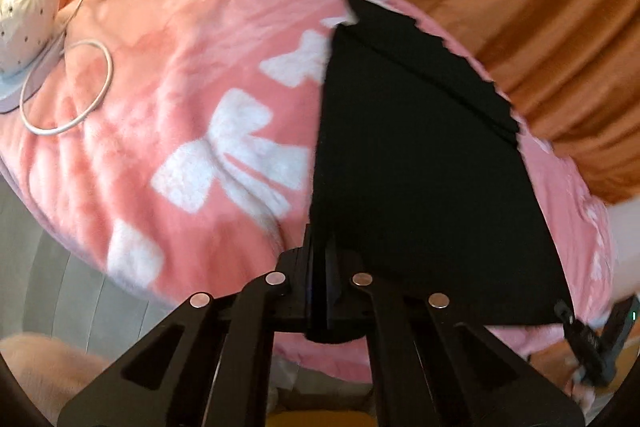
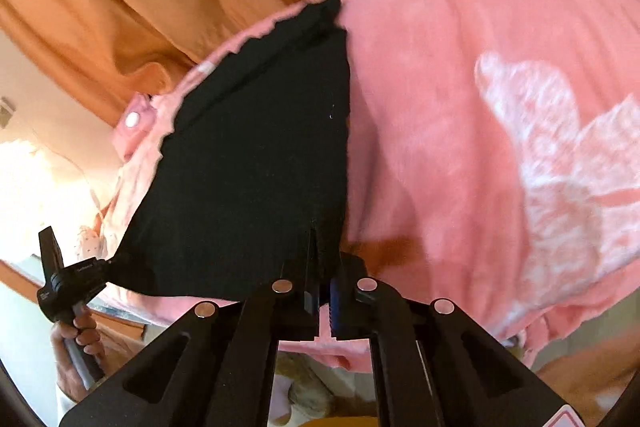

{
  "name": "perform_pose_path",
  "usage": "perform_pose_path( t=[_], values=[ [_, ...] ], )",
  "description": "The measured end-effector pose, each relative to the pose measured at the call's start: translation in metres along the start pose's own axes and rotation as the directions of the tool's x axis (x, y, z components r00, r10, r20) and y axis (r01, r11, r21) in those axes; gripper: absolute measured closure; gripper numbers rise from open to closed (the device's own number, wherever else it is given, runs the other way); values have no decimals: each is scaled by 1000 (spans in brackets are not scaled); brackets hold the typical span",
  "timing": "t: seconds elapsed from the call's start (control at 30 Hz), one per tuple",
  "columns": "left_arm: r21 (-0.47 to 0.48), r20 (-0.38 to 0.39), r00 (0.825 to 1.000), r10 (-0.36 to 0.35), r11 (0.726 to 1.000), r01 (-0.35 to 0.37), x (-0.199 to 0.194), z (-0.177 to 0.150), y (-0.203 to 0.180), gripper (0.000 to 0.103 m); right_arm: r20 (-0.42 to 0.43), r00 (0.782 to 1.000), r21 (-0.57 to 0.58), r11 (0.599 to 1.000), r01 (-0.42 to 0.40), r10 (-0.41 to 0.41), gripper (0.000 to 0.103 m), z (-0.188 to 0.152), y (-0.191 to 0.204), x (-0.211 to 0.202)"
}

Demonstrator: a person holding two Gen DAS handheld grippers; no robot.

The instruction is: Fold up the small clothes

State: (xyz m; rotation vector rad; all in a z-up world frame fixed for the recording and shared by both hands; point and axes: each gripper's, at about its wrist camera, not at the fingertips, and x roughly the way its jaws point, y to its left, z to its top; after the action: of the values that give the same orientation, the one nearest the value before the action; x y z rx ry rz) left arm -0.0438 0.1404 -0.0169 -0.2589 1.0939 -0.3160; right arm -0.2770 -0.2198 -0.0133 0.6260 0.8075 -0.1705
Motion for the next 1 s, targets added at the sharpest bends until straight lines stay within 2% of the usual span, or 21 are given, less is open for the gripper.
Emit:
perform_pose_path(
  t=[0.2,0.33,0.4,0.47,0.53,0.6,0.67,0.7,0.77,0.83,0.9,1.0],
  values=[
    [84,-37,999,7,996,-4,-46,-46,-7,101,13,995,-81,992,95,-94,100,-21,1,-57],
    [62,-114,993,-31,997,39,-78,-93,-1,101,-62,985,-153,977,152,-163,100,-57,-3,-95],
    [43,-125,991,-45,998,51,-99,-109,-1,101,-103,976,-183,969,169,-190,100,-75,-4,-116],
    [14,-107,990,-92,995,94,-122,-111,-2,101,-120,977,-194,969,153,-178,100,-84,0,-142],
    [68,-20,995,-102,992,104,-143,-86,-16,101,-79,988,-194,975,112,-129,100,-73,9,-164],
    [155,94,990,-104,984,89,-152,-48,-34,101,8,997,-219,973,76,-77,100,-49,20,-178],
    [193,162,981,-108,978,75,-139,-4,-47,101,118,993,-259,965,45,-15,100,-3,26,-179],
    [185,180,979,-92,981,58,-122,22,-51,101,140,990,-262,965,33,5,100,14,23,-173],
    [165,162,984,-75,985,48,-83,63,-59,101,166,986,-217,976,5,32,100,68,10,-135],
    [133,141,990,-5,991,-14,-32,102,-67,101,131,991,-135,990,-25,42,100,109,-8,-84],
    [130,98,993,70,988,-83,23,131,-77,101,84,996,-73,997,-22,28,100,141,-22,-32],
    [111,39,989,141,983,-144,80,151,-79,101,-3,1000,23,1000,11,-11,100,173,-49,40]
  ],
)
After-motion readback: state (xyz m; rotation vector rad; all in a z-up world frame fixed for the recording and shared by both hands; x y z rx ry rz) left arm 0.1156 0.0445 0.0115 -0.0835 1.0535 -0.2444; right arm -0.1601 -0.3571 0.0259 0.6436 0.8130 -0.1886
